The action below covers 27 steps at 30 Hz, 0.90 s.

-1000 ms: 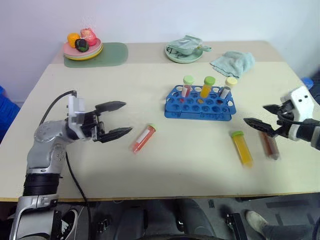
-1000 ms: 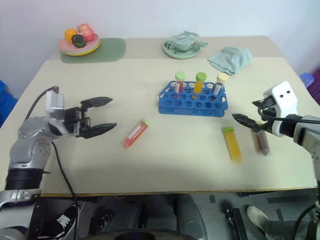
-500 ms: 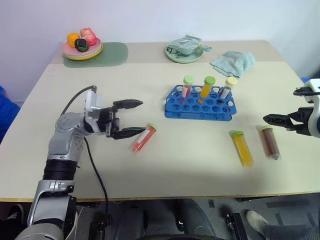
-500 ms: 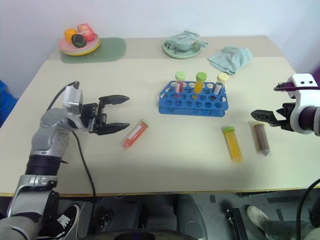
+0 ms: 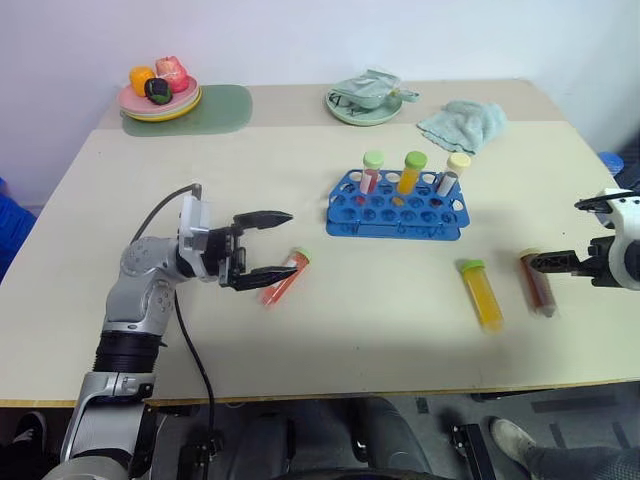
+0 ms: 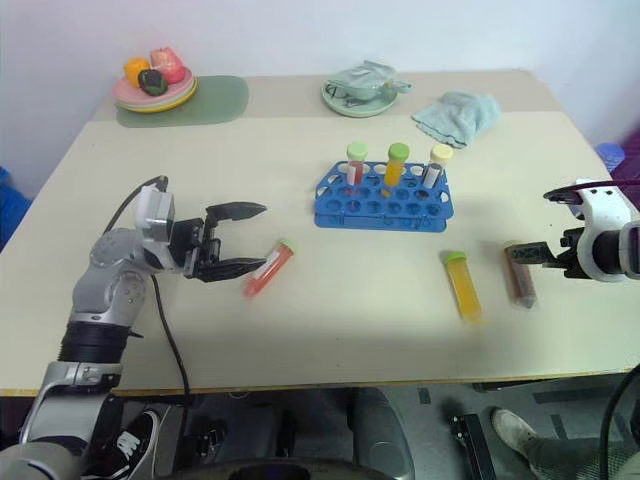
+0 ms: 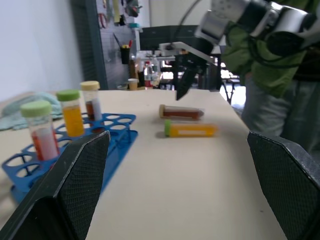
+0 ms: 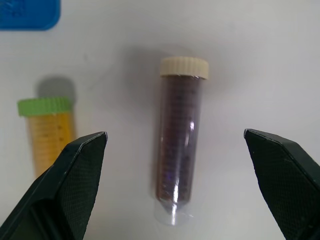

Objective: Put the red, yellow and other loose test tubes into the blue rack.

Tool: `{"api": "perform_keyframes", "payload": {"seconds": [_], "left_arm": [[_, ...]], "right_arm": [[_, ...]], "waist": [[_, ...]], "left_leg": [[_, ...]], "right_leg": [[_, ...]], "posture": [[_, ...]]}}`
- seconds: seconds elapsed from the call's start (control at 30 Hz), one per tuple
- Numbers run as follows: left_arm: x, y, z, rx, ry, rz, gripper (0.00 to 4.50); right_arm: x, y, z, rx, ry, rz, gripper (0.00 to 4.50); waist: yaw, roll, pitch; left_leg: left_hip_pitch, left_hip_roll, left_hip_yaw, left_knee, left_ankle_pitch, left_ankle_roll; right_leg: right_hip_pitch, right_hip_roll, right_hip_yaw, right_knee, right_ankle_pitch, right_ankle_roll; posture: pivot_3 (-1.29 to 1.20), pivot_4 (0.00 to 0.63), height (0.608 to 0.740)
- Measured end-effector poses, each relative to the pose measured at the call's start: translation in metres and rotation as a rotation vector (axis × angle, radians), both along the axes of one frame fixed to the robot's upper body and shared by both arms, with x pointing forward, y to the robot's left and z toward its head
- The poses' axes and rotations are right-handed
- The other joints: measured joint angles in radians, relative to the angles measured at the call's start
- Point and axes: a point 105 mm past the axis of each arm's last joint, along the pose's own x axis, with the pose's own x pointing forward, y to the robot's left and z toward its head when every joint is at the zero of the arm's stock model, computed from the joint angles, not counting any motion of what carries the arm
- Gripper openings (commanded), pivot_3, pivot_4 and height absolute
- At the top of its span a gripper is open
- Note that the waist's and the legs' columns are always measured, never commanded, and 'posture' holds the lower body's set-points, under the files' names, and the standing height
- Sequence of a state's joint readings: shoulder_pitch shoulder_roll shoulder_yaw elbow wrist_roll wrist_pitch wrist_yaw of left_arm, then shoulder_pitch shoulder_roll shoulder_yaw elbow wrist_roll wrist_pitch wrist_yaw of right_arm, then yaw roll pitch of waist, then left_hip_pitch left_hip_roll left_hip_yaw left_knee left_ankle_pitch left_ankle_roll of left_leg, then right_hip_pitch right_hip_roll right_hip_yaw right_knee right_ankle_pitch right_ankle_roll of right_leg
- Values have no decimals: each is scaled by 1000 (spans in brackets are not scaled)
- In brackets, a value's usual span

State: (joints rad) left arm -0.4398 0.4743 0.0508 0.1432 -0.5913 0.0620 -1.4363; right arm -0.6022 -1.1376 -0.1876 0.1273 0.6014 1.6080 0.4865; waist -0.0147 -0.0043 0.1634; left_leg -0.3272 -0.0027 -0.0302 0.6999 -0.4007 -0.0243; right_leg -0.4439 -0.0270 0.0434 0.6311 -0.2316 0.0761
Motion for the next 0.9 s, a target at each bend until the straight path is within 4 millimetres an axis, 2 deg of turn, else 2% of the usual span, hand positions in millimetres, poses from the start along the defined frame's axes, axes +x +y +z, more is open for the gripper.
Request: {"api": "perform_keyframes", "payload": {"seconds": [0.3, 0.43, 0.9], "left_arm": [[-8, -1, -4, 3, 9, -6, 4471], [-8, -1, -4, 3, 10, -5, 4471], [-15, -2, -6, -6, 12, 25, 4471]], "right_arm": [[7, 4, -16, 25, 89, -9, 4500], [10, 6, -15, 3, 106, -1, 4500], [13, -3, -33, -91, 177, 13, 4500]], "waist": [[3, 0, 0], [1, 0, 0], [2, 0, 0]], "left_leg": [[-2, 0, 0, 0, 0, 0], [-3, 0, 0, 0, 0, 0], [-3, 0, 0, 0, 0, 0]], "right_leg": [[-1, -1, 0, -1, 0, 0], [-1, -1, 0, -1, 0, 0], [-2, -1, 0, -1, 0, 0]], "posture": [[0, 150, 740], [0, 150, 740], [0, 150, 740]]}}
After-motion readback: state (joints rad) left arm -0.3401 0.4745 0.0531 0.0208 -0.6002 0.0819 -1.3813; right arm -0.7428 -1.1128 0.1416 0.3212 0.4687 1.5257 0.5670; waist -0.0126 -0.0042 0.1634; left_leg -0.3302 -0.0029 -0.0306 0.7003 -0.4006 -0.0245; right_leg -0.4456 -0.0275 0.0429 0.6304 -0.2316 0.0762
